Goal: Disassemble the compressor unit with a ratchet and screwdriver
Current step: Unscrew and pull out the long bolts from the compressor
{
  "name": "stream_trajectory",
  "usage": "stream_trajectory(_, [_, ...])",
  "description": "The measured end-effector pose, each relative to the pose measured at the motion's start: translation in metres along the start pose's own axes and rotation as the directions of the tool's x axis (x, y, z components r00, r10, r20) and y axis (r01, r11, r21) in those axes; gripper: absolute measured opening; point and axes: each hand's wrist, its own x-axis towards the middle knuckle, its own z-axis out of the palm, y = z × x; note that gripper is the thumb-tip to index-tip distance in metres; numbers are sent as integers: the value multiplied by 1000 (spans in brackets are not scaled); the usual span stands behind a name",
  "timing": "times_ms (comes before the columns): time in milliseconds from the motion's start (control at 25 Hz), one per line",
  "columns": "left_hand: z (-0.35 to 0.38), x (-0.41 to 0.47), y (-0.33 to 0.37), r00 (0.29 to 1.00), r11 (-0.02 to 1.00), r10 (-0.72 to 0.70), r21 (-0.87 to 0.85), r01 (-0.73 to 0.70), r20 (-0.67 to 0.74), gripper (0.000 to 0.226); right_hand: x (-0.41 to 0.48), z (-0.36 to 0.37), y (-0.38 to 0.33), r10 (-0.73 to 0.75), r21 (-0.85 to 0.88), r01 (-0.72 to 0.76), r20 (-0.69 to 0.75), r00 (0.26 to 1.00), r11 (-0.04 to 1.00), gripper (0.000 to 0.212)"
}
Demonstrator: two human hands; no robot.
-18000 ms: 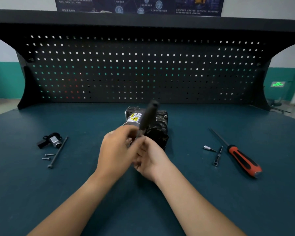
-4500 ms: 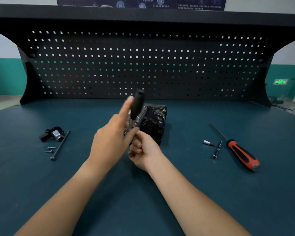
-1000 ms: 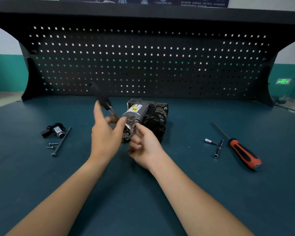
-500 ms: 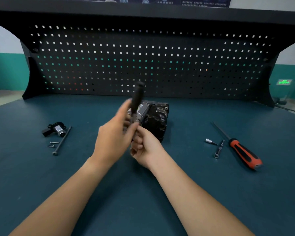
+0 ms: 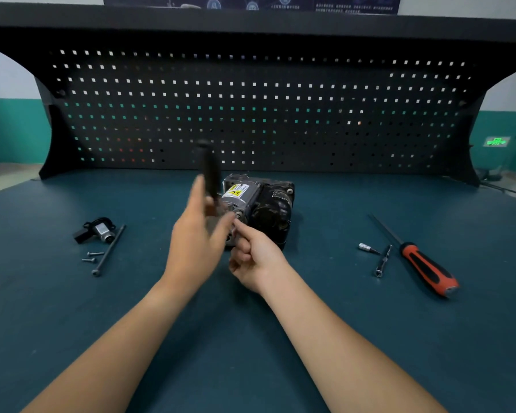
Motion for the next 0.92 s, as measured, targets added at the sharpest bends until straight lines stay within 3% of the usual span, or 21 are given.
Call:
stream_trajectory(80, [2, 0, 1, 919, 878, 377, 271, -395, 116, 43, 2, 0, 1, -5, -28, 4, -38, 999, 1000, 44])
stream_trajectory(120, [2, 1, 0, 877, 808, 458, 342, -479, 148, 34, 3, 1, 1, -7, -37, 6, -52, 999, 999, 44])
stream_trajectory(160, [2, 3, 0, 877, 800, 457, 365, -477, 145, 26, 2, 1, 1, -11, -44, 9, -50, 999, 999, 42])
stream_trajectory(240, [1, 2, -1, 956, 909, 282, 299, -292, 76, 19, 0, 1, 0, -17, -37, 17, -5, 1000, 999, 39])
stream_trajectory(320, [-2, 4, -5, 999, 991, -4, 135, 8, -33, 17, -2, 0, -1, -12, 14, 12, 35, 999, 1000, 38])
stream_trajectory(440, [-6, 12, -15, 908, 909, -409, -124, 397, -93, 22, -2, 0, -2, -11, 13, 10, 70, 997, 1000, 37])
stream_trajectory(520, [-6, 13, -18, 870, 862, -488, -198, 467, -70, 24, -2, 0, -1, -23, -10, 24, 79, 997, 1000, 38])
stream_trajectory(600, [-6, 8, -11, 935, 937, -349, -48, 347, -66, 35, -2, 0, -1, -33, -26, 35, 77, 996, 999, 38])
stream_trajectory(680, [-4, 3, -3, 999, 987, -32, 158, 33, -4, 48, -2, 0, -2, -42, -42, 45, 66, 997, 998, 40])
stream_trajectory(760, [-3, 1, 1, 953, 890, 281, 341, -303, 114, 47, -1, 0, -2, -43, -53, 44, 35, 998, 998, 46])
stream_trajectory(800, [-3, 0, 1, 924, 837, 354, 392, -381, 143, 44, -2, 0, -2, -39, -58, 40, 21, 999, 998, 45])
stream_trajectory(840, [-2, 0, 1, 925, 839, 352, 390, -380, 144, 40, -2, 0, -1, -37, -61, 37, 11, 999, 997, 42])
stream_trajectory(920, [-3, 0, 0, 984, 947, 165, 269, -176, 64, 31, -3, 0, -1, -31, -49, 32, 11, 999, 998, 36])
